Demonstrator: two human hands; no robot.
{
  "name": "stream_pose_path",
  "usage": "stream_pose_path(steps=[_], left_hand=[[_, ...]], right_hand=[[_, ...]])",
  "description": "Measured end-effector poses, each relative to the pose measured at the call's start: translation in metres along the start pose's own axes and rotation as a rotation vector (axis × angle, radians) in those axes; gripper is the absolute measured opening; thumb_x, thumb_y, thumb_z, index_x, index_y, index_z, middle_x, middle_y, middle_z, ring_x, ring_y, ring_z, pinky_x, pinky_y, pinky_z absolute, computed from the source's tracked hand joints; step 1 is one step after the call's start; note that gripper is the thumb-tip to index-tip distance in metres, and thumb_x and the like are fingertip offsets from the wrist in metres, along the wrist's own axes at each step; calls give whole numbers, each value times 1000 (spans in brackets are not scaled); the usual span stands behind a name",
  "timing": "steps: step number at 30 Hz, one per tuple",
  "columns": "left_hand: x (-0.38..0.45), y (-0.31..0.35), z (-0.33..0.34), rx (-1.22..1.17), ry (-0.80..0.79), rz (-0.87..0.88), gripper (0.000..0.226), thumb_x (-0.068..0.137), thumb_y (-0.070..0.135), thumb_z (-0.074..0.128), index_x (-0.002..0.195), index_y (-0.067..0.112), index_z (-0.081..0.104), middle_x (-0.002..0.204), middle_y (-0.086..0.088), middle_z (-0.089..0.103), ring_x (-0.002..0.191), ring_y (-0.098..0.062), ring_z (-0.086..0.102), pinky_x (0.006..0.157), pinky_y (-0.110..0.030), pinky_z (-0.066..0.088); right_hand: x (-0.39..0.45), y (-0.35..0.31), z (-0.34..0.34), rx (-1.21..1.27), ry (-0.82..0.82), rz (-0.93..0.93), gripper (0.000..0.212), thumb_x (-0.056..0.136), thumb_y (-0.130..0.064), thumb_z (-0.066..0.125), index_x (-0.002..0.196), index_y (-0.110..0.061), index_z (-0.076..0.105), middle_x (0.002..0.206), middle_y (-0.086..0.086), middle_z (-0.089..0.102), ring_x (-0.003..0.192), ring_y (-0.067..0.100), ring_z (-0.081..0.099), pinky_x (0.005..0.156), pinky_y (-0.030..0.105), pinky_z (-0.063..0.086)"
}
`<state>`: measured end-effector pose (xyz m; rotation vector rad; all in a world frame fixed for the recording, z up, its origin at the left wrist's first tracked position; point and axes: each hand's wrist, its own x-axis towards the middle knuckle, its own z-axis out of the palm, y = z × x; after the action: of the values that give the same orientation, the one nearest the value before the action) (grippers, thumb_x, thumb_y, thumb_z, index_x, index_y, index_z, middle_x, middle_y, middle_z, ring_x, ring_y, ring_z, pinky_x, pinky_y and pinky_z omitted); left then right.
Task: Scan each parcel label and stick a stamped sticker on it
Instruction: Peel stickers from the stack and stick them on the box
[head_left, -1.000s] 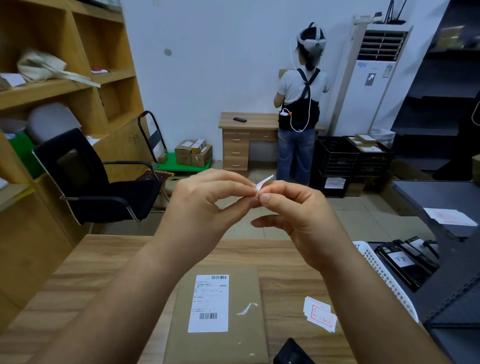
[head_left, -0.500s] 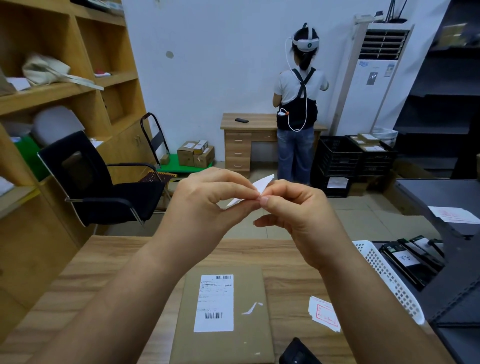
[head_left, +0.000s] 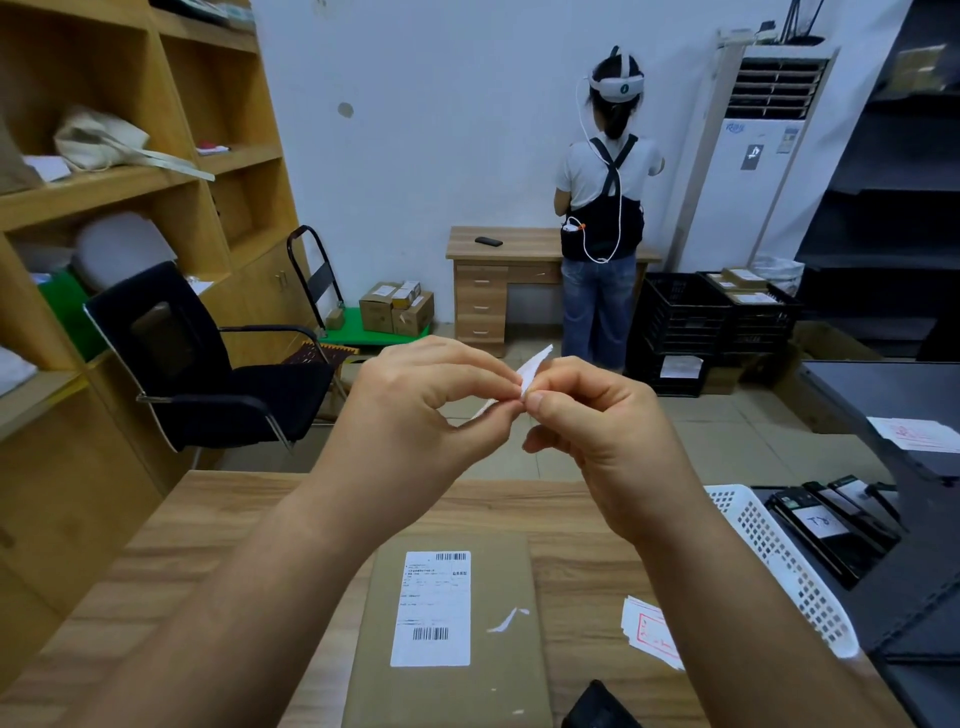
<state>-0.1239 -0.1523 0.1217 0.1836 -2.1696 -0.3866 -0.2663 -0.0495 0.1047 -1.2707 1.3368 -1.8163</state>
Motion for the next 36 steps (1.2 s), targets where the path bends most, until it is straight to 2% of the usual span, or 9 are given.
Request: stream_pose_path(steps=[3, 8, 14, 18, 23, 29, 30, 33, 36], left_hand=[[0, 0, 3, 52, 16, 31, 9, 83, 24, 73, 88, 19, 78, 92, 10, 73, 91, -5, 67, 80, -40, 54], [-2, 0, 10, 117, 68, 64, 10, 83, 22, 69, 85, 16, 77, 93, 8, 73, 89, -7, 67, 79, -42, 53], [-5, -1, 16, 166, 130, 116, 11, 83, 18, 67, 82, 12, 76, 90, 5, 74, 85, -11, 68, 77, -43, 52], [-6, 0, 17, 54, 119, 32, 11, 83, 15, 67, 82, 11, 76, 89, 6, 73, 85, -9, 68, 76, -40, 54], [-6, 0, 9, -153, 44, -103, 7, 84, 14, 72, 89, 14, 77, 92, 9, 72, 92, -6, 68, 82, -21, 53], [-8, -1, 4, -383, -26, -276, 15, 81, 27, 77, 96, 25, 75, 113, 14, 69, 114, -8, 62, 93, -24, 50], [-8, 0, 3, -405, -26, -290, 16, 80, 28, 76, 97, 26, 75, 113, 15, 70, 114, -7, 62, 94, -25, 50], [-10, 2, 2, -389, -5, -262, 21, 80, 27, 78, 100, 21, 75, 106, 14, 73, 108, -5, 65, 93, -25, 51], [-12, 0, 1, -368, 4, -235, 24, 79, 28, 79, 102, 23, 74, 105, 15, 73, 107, -8, 66, 92, -28, 53]], right_hand=[[-1, 0, -1, -90, 19, -67, 15, 89, -1, 64, 78, -8, 72, 83, 0, 65, 78, 14, 63, 64, 25, 53], [-1, 2, 2, -127, 66, -114, 14, 82, -9, 66, 73, -16, 74, 83, -6, 63, 76, 13, 62, 63, 23, 52], [-5, 3, 3, -99, 76, -68, 10, 82, -10, 66, 75, -11, 73, 82, -6, 64, 76, 10, 61, 62, 22, 51], [-6, 4, 4, -79, 77, -38, 10, 85, -11, 67, 76, -12, 72, 84, -2, 65, 77, 12, 61, 63, 23, 51], [-7, 5, 3, 119, 47, 63, 10, 80, -14, 64, 81, -9, 72, 88, 4, 67, 82, 17, 63, 65, 25, 53], [-8, 4, 6, 377, -46, 122, 9, 78, -10, 66, 75, -14, 73, 92, 9, 70, 84, 17, 66, 65, 28, 55], [-9, 4, 7, 396, -53, 127, 4, 75, -12, 68, 76, -14, 72, 94, 12, 70, 85, 18, 67, 67, 30, 56], [-10, 7, 7, 457, -56, 140, 15, 72, -18, 68, 82, -7, 68, 101, 22, 66, 89, 23, 68, 70, 33, 57], [-11, 4, 5, 474, -69, 135, 22, 73, -19, 66, 90, -6, 68, 103, 20, 69, 90, 24, 69, 72, 34, 58]])
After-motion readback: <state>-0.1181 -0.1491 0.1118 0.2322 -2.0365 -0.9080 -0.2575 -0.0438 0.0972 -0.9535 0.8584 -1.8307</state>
